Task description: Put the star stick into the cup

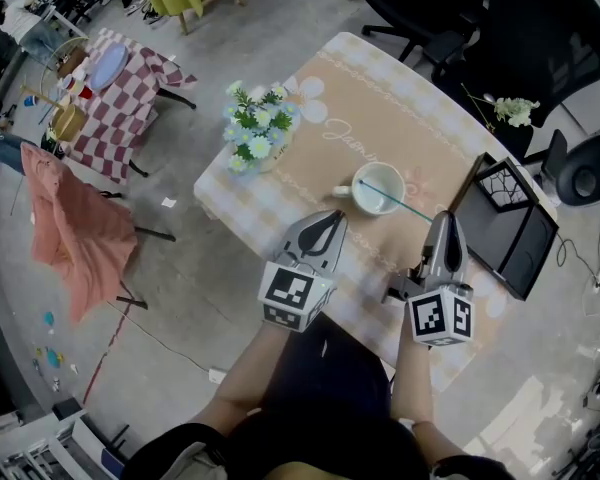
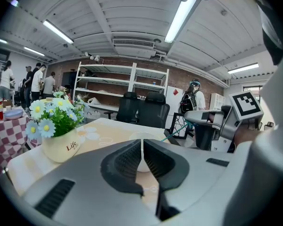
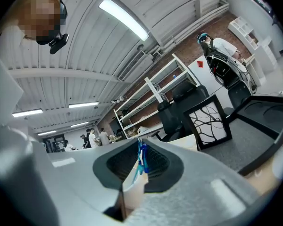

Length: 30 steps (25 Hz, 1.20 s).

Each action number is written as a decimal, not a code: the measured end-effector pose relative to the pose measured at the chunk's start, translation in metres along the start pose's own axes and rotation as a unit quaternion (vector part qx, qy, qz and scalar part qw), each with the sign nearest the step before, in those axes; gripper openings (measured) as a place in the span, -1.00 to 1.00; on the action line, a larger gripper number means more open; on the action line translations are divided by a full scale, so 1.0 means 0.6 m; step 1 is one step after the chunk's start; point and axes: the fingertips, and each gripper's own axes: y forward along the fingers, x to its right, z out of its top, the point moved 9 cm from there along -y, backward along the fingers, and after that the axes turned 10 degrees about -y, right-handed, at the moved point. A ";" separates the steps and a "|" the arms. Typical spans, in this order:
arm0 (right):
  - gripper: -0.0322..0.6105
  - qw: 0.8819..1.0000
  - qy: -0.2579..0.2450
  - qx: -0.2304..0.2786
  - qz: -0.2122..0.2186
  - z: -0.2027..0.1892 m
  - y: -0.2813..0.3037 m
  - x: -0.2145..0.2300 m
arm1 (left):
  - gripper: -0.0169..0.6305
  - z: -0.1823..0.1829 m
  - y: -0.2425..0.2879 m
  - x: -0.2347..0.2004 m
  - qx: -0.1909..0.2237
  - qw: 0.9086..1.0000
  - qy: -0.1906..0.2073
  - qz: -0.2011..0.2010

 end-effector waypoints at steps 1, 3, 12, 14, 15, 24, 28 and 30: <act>-0.82 1.000 0.002 0.000 0.001 0.000 0.000 0.001 | -0.88 0.001 0.000 0.001 0.000 1.000 0.000 -0.001; -0.60 1.000 0.008 -0.001 0.004 0.001 0.002 0.002 | -0.88 0.002 0.001 0.004 -0.001 1.000 -0.001 -0.002; -0.46 1.000 0.011 0.002 0.006 0.005 -0.004 0.007 | -0.88 0.001 0.004 0.022 -0.004 1.000 0.001 -0.012; -0.45 1.000 0.009 0.007 0.004 0.009 -0.007 0.008 | -0.88 0.003 0.006 0.025 -0.004 1.000 0.003 -0.015; -0.45 1.000 0.009 0.009 0.004 0.011 -0.009 0.009 | -0.88 0.004 0.006 0.027 -0.003 1.000 0.005 -0.016; -0.45 1.000 0.003 0.024 -0.010 0.028 -0.030 0.016 | -0.88 0.010 0.007 0.045 0.003 0.999 0.014 -0.035; -0.45 0.999 0.000 0.028 -0.016 0.039 -0.042 0.017 | -0.88 0.016 0.009 0.056 0.006 0.999 0.017 -0.045; -0.45 0.999 -0.003 0.031 -0.020 0.043 -0.047 0.021 | -0.88 0.019 0.012 0.061 0.008 0.999 0.017 -0.051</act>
